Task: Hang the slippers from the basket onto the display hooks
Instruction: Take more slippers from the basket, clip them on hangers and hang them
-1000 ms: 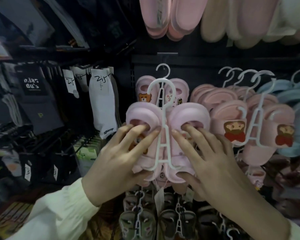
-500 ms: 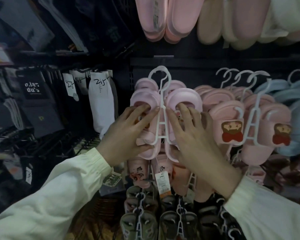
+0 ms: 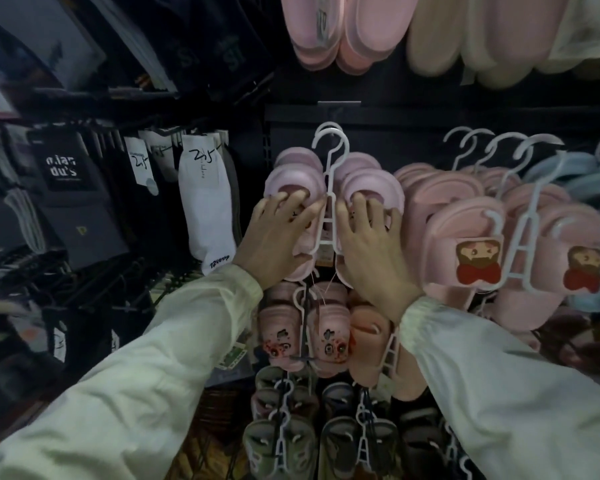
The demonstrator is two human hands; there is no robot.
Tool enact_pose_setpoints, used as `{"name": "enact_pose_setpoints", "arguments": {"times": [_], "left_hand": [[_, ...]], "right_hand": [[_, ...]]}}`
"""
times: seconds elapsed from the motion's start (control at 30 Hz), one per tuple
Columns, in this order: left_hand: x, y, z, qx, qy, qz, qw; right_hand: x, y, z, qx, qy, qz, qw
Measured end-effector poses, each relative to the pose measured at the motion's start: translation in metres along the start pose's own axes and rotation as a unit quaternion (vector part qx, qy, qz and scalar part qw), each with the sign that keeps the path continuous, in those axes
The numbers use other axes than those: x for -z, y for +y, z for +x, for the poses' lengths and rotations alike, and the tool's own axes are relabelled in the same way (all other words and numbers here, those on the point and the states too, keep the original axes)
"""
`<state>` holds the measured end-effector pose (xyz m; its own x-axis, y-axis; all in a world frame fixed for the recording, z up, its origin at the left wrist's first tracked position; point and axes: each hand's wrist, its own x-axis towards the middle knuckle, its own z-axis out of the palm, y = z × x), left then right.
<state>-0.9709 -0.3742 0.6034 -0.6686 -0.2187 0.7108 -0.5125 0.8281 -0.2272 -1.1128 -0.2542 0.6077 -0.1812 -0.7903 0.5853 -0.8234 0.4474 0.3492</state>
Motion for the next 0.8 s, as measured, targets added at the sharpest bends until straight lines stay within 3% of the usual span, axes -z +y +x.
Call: {"name": "enact_pose_setpoints", "arguments": {"times": [0.33, 0.63, 0.8], "left_hand": [[-0.035, -0.003, 0.021, 0.05, -0.004, -0.031, 0.998], [-0.041, -0.002, 0.021, 0.084, -0.011, -0.021, 0.996], [-0.044, 0.008, 0.013, 0.116, -0.031, 0.003, 0.993]], "right_hand": [[-0.024, 0.005, 0.039, -0.004, 0.002, 0.001, 1.0], [-0.024, 0.001, 0.038, 0.016, -0.029, 0.124, 0.992], [-0.031, 0.001, 0.016, 0.017, -0.013, 0.114, 0.993]]}}
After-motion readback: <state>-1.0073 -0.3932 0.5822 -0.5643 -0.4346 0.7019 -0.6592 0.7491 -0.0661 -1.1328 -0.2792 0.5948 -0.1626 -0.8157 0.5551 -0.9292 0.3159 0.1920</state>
